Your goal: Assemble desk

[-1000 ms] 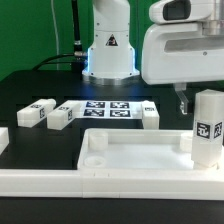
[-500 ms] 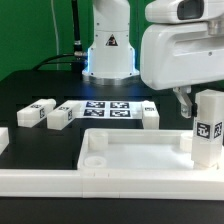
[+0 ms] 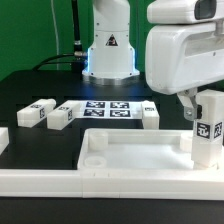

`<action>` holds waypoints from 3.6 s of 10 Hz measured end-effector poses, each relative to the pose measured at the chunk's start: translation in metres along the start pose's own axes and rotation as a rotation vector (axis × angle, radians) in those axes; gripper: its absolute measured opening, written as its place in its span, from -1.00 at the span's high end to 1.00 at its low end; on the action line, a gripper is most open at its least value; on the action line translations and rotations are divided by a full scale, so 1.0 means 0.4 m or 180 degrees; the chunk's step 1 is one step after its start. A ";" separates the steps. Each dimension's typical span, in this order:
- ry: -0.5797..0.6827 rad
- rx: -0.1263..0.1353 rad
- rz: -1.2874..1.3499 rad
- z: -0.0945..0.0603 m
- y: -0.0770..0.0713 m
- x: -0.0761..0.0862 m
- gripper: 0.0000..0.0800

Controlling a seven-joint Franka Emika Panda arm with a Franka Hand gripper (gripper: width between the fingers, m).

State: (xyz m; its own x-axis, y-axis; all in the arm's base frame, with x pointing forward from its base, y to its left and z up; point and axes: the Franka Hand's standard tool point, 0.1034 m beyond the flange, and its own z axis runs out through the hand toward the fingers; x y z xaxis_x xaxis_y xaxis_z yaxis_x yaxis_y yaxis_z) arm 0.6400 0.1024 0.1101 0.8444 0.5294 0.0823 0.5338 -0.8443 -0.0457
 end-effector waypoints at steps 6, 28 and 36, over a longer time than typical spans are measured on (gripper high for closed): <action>-0.0001 0.0002 0.0174 0.001 0.001 -0.001 0.28; 0.0014 0.0027 0.2995 -0.006 0.006 0.001 -0.60; 0.0030 0.0007 0.0850 0.003 0.008 -0.001 -0.62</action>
Offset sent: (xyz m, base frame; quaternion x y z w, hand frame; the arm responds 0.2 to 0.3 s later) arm 0.0000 0.0000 0.0000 0.0000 0.0000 0.0650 0.9979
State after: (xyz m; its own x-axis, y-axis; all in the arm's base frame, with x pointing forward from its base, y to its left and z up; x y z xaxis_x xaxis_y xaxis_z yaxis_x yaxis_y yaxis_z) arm 0.6413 0.0996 0.1088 0.9549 0.2870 0.0764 0.2922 -0.9539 -0.0691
